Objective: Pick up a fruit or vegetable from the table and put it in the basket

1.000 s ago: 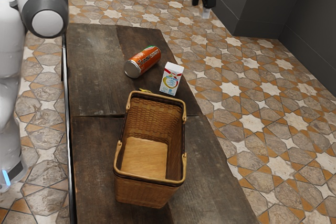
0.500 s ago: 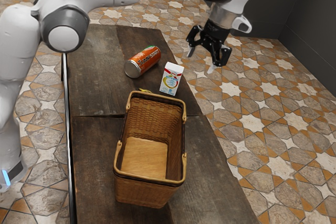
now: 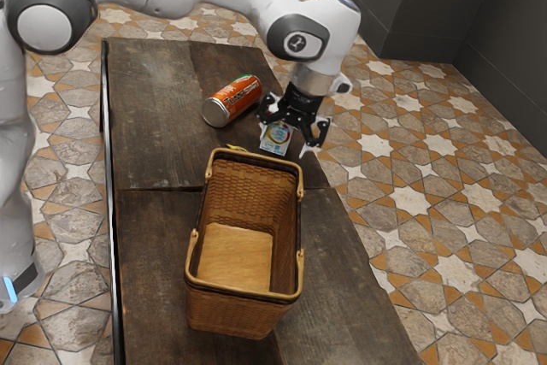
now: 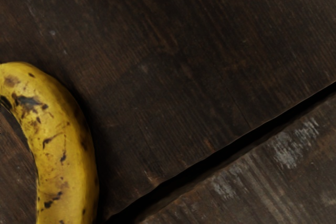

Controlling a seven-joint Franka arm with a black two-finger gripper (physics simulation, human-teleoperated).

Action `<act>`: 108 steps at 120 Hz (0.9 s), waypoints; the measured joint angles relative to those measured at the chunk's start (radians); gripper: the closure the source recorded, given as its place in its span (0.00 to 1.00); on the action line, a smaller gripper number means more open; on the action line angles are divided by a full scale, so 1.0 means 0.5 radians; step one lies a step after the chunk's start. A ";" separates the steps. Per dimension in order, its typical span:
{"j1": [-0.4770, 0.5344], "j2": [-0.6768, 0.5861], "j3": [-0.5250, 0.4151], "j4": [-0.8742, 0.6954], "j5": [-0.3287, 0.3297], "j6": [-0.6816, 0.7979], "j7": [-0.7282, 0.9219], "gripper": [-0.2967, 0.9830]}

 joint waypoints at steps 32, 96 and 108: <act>0.064 -0.273 0.027 -0.415 0.022 0.361 -0.209 0.23; -0.004 -0.567 0.036 -0.785 0.056 0.532 -0.453 0.23; -0.002 -0.570 0.036 -0.811 0.115 0.537 -0.479 0.23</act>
